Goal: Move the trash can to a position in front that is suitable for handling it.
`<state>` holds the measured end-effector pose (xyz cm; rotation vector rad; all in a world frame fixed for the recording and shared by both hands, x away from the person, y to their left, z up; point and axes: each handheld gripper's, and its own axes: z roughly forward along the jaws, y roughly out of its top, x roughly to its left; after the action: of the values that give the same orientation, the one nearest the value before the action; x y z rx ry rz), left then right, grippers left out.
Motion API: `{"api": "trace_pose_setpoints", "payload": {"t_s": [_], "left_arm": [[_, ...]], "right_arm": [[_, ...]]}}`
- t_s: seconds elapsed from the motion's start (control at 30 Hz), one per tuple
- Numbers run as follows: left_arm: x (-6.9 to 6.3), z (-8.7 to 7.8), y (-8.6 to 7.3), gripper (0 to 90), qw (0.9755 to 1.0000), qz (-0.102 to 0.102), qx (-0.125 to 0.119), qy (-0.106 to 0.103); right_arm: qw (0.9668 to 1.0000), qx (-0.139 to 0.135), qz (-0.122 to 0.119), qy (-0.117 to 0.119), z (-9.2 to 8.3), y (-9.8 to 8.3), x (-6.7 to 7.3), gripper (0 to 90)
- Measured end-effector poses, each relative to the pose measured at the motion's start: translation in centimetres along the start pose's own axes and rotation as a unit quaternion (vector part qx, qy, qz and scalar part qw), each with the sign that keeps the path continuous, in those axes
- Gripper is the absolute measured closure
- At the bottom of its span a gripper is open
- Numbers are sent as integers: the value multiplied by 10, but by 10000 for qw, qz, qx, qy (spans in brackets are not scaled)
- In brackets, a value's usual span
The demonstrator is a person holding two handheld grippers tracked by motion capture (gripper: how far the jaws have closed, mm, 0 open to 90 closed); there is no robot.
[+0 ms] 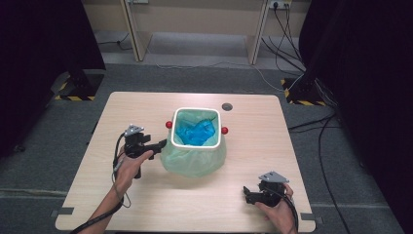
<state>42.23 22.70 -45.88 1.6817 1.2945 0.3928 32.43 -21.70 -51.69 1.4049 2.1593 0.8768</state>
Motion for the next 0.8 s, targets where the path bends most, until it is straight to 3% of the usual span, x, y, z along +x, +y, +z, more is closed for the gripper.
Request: {"api": "trace_pose_setpoints", "payload": {"t_s": [0.43, 0.8], "left_arm": [[-5, -21, -9, 197, 9998, 126, -93, -116], [-10, -34, -22, 196, 9993, 315, 1, -207]], "right_arm": [[10000, -1, -1, 1, 0, 0, 0, 47], [10000, -1, -1, 2, 0, 0, 0, 47]]}}
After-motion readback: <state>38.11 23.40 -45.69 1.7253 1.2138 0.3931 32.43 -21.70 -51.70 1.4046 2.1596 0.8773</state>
